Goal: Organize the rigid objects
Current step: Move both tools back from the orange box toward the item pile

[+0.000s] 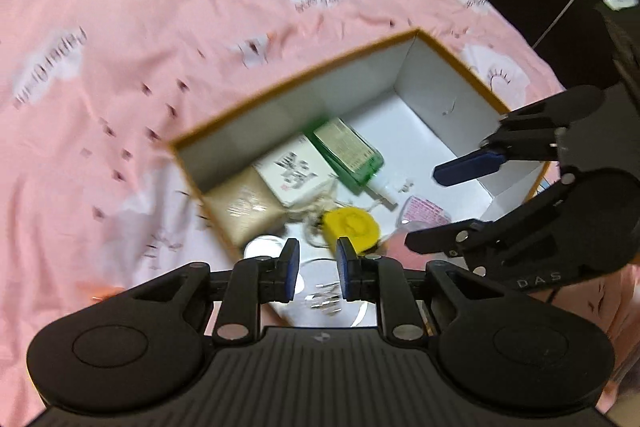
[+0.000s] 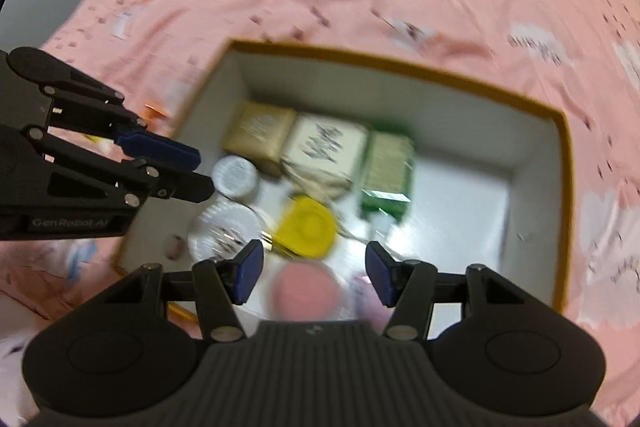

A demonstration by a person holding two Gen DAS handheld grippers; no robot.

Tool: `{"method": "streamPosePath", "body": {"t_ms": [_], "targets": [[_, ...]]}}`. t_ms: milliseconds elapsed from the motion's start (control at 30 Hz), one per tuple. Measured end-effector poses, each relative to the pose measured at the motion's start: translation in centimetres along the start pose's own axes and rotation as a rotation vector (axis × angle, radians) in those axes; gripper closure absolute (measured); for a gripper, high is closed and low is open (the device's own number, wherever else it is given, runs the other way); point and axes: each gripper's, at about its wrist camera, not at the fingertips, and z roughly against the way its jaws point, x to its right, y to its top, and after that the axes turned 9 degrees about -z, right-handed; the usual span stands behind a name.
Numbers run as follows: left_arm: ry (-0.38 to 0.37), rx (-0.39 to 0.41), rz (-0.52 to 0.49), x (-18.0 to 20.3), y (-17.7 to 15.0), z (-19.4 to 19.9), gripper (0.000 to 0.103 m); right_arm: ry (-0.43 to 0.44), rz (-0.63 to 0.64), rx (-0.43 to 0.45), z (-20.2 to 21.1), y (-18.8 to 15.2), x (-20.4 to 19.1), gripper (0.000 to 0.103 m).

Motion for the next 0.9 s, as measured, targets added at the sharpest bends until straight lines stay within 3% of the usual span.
{"method": "streamPosePath", "body": {"t_ms": [267,500,633,733,900], "targets": [[0.135,0.124,-0.020,-4.1,-4.9,6.6,0.072,0.156,0.148,0.116,1.0,0.8,-7.0,0.047],[0.268,0.182,0.089,-8.3,-10.6,8.6,0.063,0.249,0.177,0.178,-1.1,1.1,-13.4,0.045],[0.354,0.202,0.220,-10.5,-13.6,8.5,0.063,0.282,0.088,0.187,-3.5,1.0,-15.8,0.040],[0.367,0.222,0.360,-12.4,-16.0,8.1,0.059,0.275,0.036,0.199,-5.8,0.8,-17.4,0.040],[0.348,0.207,0.678,-14.8,-19.0,6.3,0.055,0.257,-0.066,0.228,-10.0,0.7,-18.7,0.040]]}}
